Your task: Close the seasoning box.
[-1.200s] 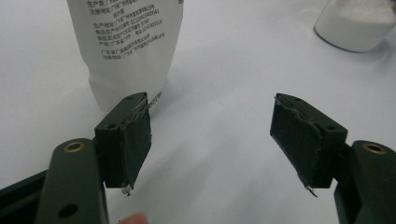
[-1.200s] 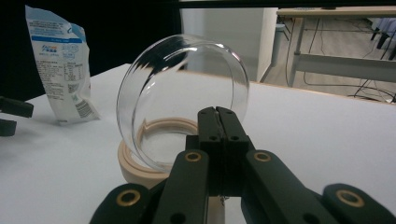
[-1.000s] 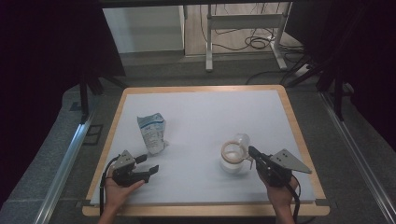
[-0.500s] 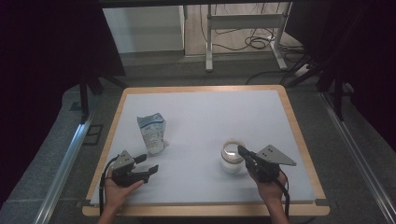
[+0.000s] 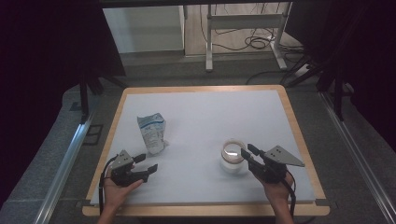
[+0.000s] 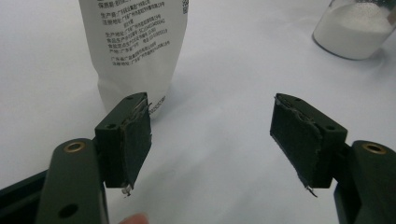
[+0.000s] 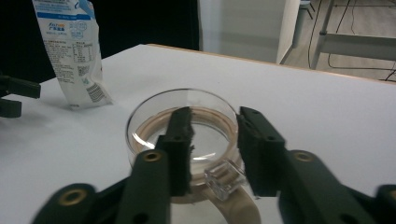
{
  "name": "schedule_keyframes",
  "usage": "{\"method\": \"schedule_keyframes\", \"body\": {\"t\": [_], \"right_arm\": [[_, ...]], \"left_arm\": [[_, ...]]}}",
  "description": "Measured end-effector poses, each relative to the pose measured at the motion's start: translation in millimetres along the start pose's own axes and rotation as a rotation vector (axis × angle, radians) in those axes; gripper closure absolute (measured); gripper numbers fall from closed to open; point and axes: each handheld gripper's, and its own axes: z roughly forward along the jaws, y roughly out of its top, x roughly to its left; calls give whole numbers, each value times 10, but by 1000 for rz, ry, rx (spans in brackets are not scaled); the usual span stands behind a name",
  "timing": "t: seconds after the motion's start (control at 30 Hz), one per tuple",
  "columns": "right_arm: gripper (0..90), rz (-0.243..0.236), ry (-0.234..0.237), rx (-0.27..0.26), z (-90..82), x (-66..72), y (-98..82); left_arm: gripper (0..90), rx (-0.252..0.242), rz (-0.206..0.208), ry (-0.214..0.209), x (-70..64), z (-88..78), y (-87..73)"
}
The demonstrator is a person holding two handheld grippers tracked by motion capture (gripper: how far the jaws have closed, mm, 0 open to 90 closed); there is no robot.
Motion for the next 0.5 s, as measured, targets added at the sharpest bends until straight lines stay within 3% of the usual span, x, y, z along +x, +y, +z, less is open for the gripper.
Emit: {"method": "schedule_keyframes", "body": {"t": [0.2, 0.5], "right_arm": [[505, 20, -27, -8, -92, -106, -39], [477, 46, -93, -21, -302, -336, -162]], "left_arm": [[293, -2, -4, 1, 6, 1, 2], [293, 1, -6, 7, 24, -7, 9]]}}
